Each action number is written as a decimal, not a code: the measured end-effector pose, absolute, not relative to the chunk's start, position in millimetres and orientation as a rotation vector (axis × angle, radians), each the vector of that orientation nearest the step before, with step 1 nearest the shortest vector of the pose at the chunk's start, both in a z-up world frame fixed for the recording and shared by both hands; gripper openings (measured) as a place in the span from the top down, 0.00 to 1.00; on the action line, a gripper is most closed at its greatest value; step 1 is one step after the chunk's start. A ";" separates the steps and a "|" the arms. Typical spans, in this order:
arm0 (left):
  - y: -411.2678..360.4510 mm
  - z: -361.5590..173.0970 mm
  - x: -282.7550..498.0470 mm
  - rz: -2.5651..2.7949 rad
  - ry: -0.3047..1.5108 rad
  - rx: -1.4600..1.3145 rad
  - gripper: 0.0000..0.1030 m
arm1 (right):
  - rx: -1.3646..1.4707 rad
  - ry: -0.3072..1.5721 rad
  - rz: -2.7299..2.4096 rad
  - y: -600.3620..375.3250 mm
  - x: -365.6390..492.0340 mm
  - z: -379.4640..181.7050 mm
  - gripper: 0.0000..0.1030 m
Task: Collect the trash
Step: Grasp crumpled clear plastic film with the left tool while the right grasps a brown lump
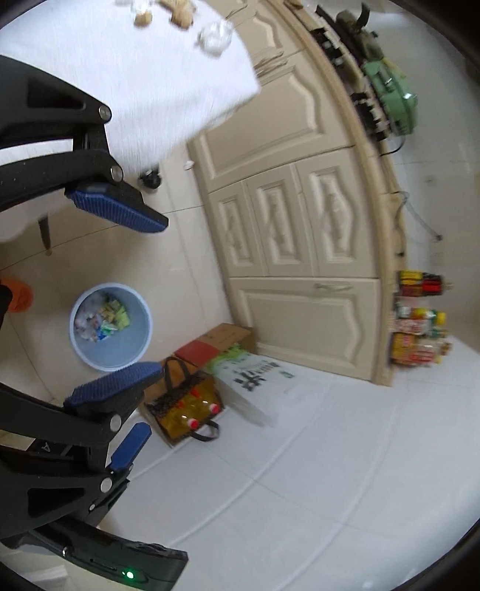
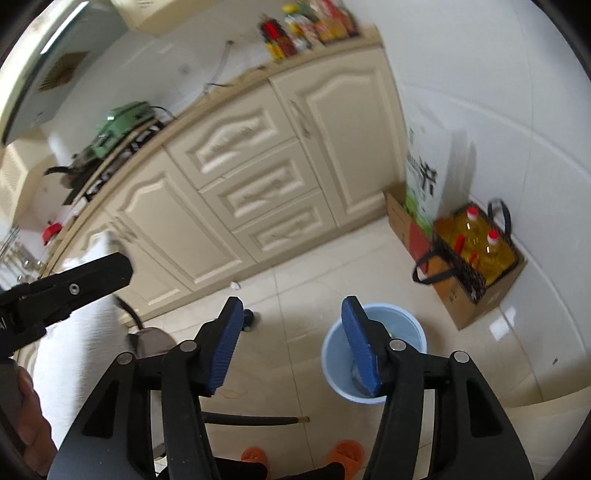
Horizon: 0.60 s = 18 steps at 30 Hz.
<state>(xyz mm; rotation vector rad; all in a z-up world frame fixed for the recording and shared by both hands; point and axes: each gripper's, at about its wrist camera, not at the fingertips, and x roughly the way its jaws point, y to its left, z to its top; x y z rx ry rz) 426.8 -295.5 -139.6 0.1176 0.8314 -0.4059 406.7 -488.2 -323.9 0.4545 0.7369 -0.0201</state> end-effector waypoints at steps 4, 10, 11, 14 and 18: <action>-238.3 -102.5 384.8 -0.397 0.740 0.089 0.24 | 0.374 0.677 0.034 -447.7 395.0 -273.6 0.35; -138.2 -63.1 337.2 -0.304 0.651 0.050 0.16 | 0.250 0.609 0.118 -374.3 388.5 -214.0 0.15; -116.8 -58.5 330.5 -0.282 0.638 0.040 0.15 | 0.232 0.603 0.134 -362.1 390.2 -208.1 0.15; -72.2 -51.2 316.3 -0.236 0.612 0.020 0.13 | 0.171 0.604 0.183 -318.6 402.2 -193.0 0.14; -4.9 -48.9 308.4 -0.139 0.598 -0.012 0.07 | 0.102 0.614 0.243 -267.7 420.7 -184.3 0.10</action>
